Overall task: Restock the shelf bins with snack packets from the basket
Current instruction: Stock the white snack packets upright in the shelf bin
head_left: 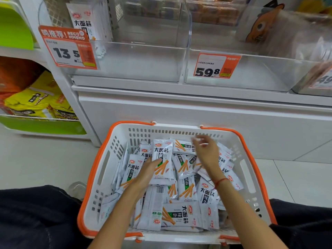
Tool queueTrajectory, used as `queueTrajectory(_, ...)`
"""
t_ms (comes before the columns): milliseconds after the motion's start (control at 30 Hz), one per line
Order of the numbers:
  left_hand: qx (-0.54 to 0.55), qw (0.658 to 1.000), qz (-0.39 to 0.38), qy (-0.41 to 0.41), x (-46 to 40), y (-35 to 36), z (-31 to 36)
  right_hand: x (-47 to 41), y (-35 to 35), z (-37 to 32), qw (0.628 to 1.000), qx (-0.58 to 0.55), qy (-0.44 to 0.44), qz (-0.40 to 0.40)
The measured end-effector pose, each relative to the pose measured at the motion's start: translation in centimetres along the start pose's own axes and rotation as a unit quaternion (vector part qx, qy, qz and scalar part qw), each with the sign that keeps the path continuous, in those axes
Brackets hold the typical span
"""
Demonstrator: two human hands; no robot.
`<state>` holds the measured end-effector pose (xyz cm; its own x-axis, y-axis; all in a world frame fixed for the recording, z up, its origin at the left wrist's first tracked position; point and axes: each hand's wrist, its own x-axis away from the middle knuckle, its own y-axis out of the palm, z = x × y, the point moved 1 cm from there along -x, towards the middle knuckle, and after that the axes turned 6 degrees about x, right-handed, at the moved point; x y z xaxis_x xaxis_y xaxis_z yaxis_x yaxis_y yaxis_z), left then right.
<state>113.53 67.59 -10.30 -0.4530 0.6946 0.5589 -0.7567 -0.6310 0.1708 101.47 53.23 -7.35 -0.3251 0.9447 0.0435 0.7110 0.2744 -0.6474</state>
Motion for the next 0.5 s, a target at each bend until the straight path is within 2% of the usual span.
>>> queueTrajectory(67,0.015,1.0,0.022,0.004,-0.3,-0.7,0.0,-1.4,-2.0,3.6,0.993,0.016,0.103,0.061)
queueTrajectory(167,0.054,0.998,0.034,-0.006,-0.6,-0.9,-0.1,-1.6,-3.0,8.0,0.977,0.075,0.198,0.032)
queueTrajectory(233,0.057,0.998,0.034,-0.012,-0.5,-0.6,0.0,-0.7,-3.0,8.5,0.971,0.108,0.211,-0.009)
queueTrajectory(400,0.06,0.995,0.063,-0.042,-0.6,-0.1,-0.3,-0.6,-2.8,7.7,0.973,0.128,0.19,0.008)
queueTrajectory(500,0.038,0.994,0.086,-0.056,-1.3,-0.1,-0.9,-0.8,-3.7,5.7,0.968,0.189,0.162,-0.041)
